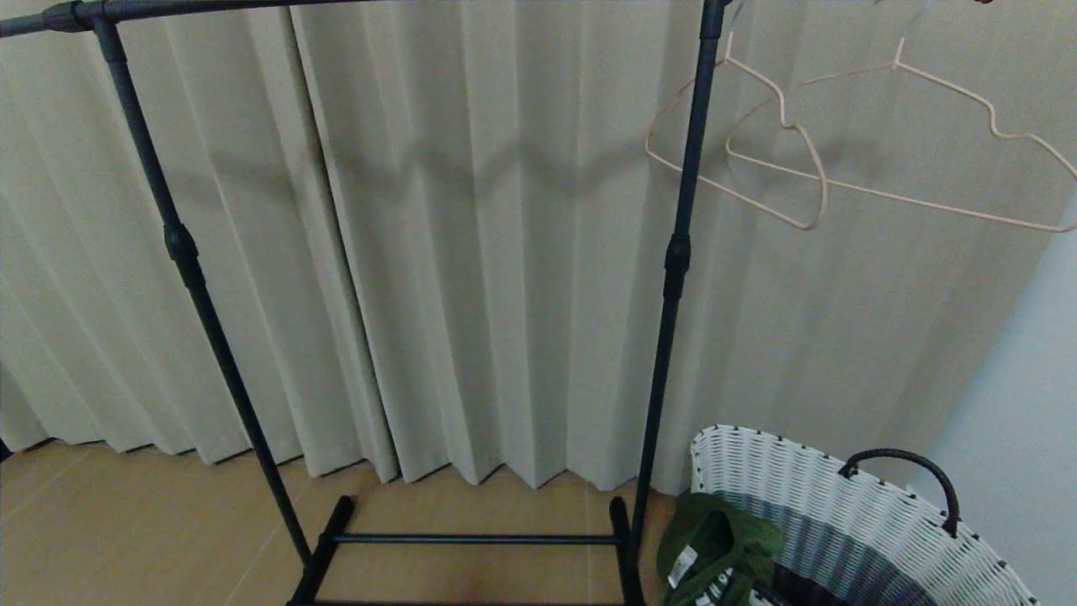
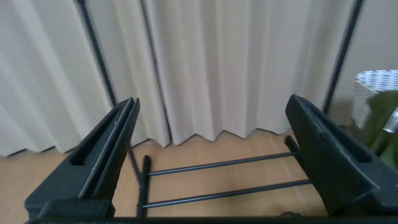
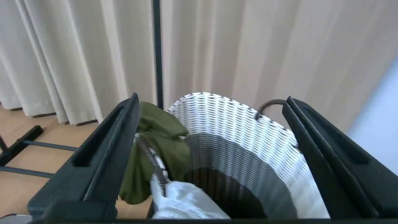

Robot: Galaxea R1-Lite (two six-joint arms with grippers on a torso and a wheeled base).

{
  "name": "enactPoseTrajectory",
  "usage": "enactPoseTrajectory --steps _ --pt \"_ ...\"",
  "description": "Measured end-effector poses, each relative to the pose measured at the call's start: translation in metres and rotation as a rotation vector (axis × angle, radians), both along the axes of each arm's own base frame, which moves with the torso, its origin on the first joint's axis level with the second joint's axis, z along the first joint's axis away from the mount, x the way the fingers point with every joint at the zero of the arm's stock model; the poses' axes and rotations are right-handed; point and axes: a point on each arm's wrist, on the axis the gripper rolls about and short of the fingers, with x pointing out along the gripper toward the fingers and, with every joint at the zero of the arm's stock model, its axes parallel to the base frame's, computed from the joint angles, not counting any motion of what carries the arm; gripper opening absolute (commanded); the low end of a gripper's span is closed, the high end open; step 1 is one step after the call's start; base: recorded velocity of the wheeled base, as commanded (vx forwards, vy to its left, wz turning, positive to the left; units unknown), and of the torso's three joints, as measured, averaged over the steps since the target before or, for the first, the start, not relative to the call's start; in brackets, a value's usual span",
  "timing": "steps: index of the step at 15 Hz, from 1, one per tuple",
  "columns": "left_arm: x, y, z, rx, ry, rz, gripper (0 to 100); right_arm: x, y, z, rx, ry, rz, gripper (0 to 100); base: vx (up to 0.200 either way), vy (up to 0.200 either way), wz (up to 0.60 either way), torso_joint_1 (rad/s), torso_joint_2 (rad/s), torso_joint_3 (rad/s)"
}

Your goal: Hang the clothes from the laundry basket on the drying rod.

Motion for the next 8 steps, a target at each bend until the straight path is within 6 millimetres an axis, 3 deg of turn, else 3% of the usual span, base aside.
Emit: enactPoseTrajectory --steps 4,8 --pt "0.0000 0.0000 0.0000 0.000 0.000 0.000 100 0.0000 0.0001 0.0000 -0.003 -0.001 0.002 100 0.000 0.000 0.00 0.000 0.00 0.000" --pt "0.0000 0.0000 -0.0001 0.000 0.001 0.000 100 0.0000 0.0000 0.0000 -0.002 -0.001 0.002 100 -0.200 0.000 0.00 0.007 0.00 0.000"
